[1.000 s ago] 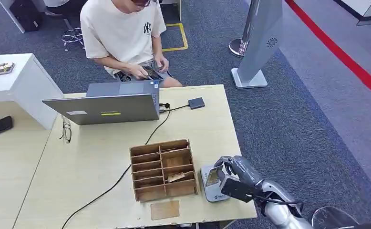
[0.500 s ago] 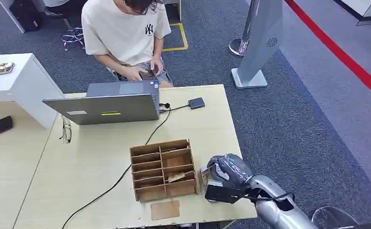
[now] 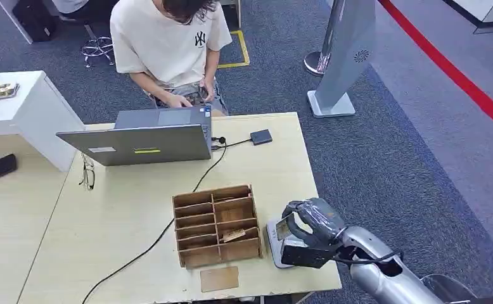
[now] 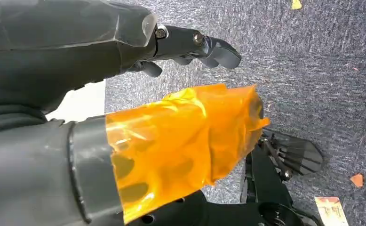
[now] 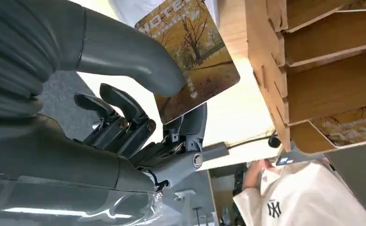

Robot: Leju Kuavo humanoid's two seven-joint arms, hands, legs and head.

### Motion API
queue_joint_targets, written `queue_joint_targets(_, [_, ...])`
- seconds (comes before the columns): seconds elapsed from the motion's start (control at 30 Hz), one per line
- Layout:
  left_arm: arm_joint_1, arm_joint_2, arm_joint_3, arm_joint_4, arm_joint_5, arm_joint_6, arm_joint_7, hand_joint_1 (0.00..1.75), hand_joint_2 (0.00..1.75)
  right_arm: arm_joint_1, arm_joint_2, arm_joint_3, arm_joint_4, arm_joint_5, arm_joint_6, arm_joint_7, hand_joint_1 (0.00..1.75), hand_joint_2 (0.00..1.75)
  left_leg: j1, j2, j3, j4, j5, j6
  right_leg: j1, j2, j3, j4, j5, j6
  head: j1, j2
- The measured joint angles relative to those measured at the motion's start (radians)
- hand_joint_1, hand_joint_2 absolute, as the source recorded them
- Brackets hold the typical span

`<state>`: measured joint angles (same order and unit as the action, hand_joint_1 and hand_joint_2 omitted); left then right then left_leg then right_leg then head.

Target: Pass the card to the sensor for recognition and then transmit it.

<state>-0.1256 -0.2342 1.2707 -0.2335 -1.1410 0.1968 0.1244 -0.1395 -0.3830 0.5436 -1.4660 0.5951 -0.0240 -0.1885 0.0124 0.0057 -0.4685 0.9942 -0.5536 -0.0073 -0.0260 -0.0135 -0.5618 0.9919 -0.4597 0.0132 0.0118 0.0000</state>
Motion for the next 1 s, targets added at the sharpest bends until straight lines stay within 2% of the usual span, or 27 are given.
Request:
queue_joint_targets(0.17, [0.0,0.001,0.0,0.0,0.002,-0.001,0.0,0.0,0.0,0.01,-0.025,-0.001,-0.037,-0.014,0.007,0.0,1.75,1.75,0.0,0.0,0.0,0.0,0.0,0.0,0.0,0.0,0.0,0.0,0.0,0.0,0.0,0.0])
queue_joint_targets(0.33, [0.0,0.003,0.0,0.0,0.004,-0.001,0.0,0.0,0.0,0.032,-0.064,-0.006,-0.079,-0.087,0.088,-0.014,1.75,1.75,0.0,0.0,0.0,0.0,0.0,0.0,0.0,0.0,0.0,0.0,0.0,0.0,0.0,0.0])
queue_joint_targets(0.5, [0.0,0.003,0.0,0.0,0.001,-0.001,0.0,0.0,0.0,0.033,-0.07,0.011,-0.073,-0.079,0.108,-0.013,1.75,1.75,0.0,0.0,0.0,0.0,0.0,0.0,0.0,0.0,0.0,0.0,0.0,0.0,0.0,0.0])
queue_joint_targets(0.77, [-0.002,0.002,-0.001,0.0,-0.003,-0.001,0.001,0.0,0.0,-0.006,-0.023,0.084,0.042,-0.007,0.063,0.008,1.75,1.75,0.0,0.0,0.0,0.0,0.0,0.0,0.0,0.0,0.0,0.001,0.0,0.0,0.0,0.0])
queue_joint_targets(1.0, [-0.001,0.002,-0.002,0.0,-0.006,-0.001,0.002,0.0,0.0,-0.032,0.016,0.112,0.116,0.01,0.03,0.021,1.75,1.75,0.0,0.0,0.0,0.0,0.0,0.0,0.0,0.0,0.0,0.001,0.0,0.0,0.0,0.0])
